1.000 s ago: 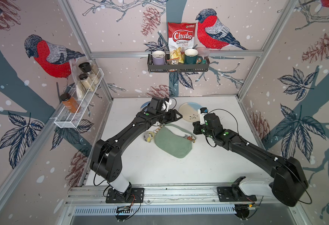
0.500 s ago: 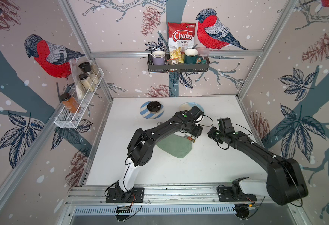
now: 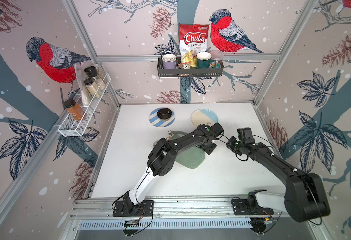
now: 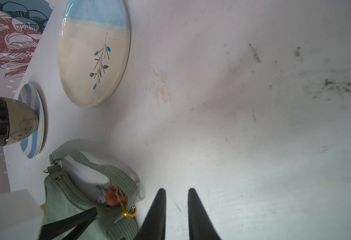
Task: Remove the decoration from the bag
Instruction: Pick up the bag from the center of the board.
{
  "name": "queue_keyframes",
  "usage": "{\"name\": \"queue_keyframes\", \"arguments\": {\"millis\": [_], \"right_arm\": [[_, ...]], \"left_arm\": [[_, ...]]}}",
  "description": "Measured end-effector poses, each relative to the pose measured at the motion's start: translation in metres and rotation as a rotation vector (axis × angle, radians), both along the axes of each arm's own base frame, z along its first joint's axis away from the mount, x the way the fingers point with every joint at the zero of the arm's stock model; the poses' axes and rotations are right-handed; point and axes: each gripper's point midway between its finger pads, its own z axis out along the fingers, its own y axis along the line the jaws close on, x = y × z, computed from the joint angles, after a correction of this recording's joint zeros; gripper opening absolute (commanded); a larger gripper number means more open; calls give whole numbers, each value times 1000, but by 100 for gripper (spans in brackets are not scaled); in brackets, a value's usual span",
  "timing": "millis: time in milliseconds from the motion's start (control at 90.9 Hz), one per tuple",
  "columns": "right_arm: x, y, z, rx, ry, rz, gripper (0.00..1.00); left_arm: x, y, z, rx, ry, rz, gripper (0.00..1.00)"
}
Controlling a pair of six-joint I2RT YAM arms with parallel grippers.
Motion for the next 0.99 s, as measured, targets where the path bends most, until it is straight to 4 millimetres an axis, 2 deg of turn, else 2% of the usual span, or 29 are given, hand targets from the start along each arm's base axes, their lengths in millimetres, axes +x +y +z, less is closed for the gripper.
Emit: {"name": "queue_keyframes", "arguments": {"millis": [253, 407, 616, 869, 990], "right_arm": [[-3, 0, -6, 3, 16, 3, 21], [-4, 2, -7, 5, 20, 8, 21], [-4, 3, -8, 4, 23, 13, 20], [-5, 6, -10, 12, 31, 8, 20], [-4, 8, -9, 13, 27, 11, 20]], "left_arm": [[-8, -5, -15, -14, 66, 21, 54], [0, -5, -30, -12, 84, 63, 46], [11, -2, -31, -12, 68, 103, 38], [13, -1, -34, -6, 76, 110, 17], [11, 3, -23, -12, 79, 111, 4]]}}
